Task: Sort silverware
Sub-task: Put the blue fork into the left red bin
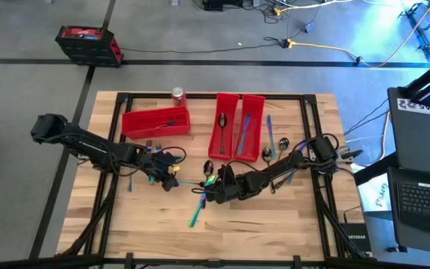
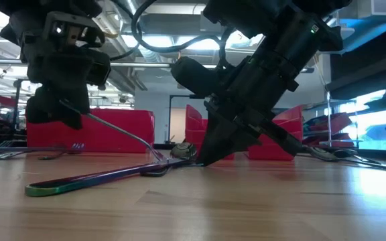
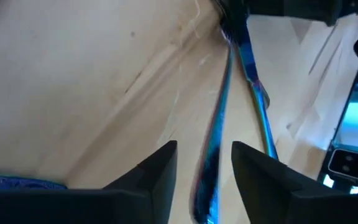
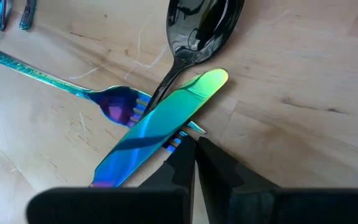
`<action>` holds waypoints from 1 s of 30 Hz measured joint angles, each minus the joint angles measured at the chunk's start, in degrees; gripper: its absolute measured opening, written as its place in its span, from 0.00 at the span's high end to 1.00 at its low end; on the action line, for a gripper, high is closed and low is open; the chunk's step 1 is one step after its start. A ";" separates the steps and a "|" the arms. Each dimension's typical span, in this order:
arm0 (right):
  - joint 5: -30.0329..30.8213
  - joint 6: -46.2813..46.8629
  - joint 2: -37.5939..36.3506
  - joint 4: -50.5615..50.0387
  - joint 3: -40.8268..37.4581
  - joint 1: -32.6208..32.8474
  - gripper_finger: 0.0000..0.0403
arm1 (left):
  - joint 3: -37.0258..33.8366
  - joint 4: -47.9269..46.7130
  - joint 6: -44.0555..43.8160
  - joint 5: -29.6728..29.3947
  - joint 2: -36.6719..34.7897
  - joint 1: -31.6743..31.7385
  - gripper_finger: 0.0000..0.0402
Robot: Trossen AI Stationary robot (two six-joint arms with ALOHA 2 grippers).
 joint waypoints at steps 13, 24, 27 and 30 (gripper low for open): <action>-0.02 -0.22 0.00 0.03 0.00 -0.04 1.00 | 0.00 4.99 -3.68 -0.67 5.01 0.07 0.60; -0.01 -0.79 0.00 0.04 0.00 -0.04 1.00 | 0.00 5.87 -8.57 -1.60 5.01 -0.02 0.71; 0.02 -0.79 0.00 0.04 0.00 -0.04 1.00 | 0.00 7.10 -9.92 -2.73 5.01 -0.02 0.75; 0.19 -0.77 0.00 0.06 0.00 -0.04 1.00 | 0.00 7.29 -11.79 -2.96 5.01 -0.02 0.80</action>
